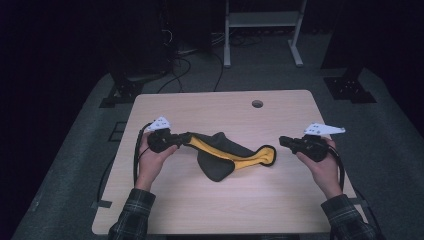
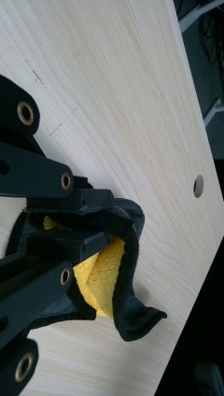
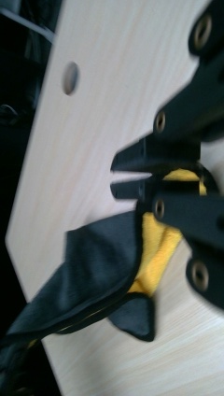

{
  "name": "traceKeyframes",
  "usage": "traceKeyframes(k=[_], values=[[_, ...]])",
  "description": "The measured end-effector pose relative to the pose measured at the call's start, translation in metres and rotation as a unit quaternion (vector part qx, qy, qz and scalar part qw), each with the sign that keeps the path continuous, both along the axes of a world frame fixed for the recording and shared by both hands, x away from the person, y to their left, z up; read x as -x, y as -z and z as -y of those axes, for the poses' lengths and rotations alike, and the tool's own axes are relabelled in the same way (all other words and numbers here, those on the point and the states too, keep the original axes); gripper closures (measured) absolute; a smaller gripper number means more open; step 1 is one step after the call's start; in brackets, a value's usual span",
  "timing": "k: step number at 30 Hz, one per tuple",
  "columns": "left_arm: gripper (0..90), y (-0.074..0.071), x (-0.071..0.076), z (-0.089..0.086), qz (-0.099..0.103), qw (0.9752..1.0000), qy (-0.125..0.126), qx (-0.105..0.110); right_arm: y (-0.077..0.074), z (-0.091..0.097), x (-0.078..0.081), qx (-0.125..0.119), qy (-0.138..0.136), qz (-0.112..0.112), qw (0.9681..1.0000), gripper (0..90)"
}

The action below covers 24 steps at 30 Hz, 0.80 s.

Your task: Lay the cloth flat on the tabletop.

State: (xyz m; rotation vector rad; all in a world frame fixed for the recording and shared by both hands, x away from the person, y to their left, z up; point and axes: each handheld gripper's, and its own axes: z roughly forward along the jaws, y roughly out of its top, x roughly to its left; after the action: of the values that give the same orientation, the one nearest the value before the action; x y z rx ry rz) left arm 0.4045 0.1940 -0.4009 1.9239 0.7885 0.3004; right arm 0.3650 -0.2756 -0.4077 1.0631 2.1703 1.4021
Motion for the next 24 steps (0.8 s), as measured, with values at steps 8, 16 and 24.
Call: traceKeyframes(k=[8, 16, 24], values=[[80.8, 0.001, -0.001, -0.001, -0.002, 1.0000, 0.000, 0.000, 0.027, -0.005, -0.024, 0.005, -0.027, -0.035, 0.9990, 57.8], [80.8, 0.003, -0.001, -0.002, -0.005, 1.0000, -0.002, 0.000, 0.056, -0.010, -0.042, 0.023, -0.047, -0.076, 0.9957, 52.4], [80.9, 0.005, -0.002, -0.003, -0.008, 1.0000, -0.003, 0.000, 0.062, -0.008, -0.045, 0.025, -0.051, -0.101, 0.9933, 82.7]])
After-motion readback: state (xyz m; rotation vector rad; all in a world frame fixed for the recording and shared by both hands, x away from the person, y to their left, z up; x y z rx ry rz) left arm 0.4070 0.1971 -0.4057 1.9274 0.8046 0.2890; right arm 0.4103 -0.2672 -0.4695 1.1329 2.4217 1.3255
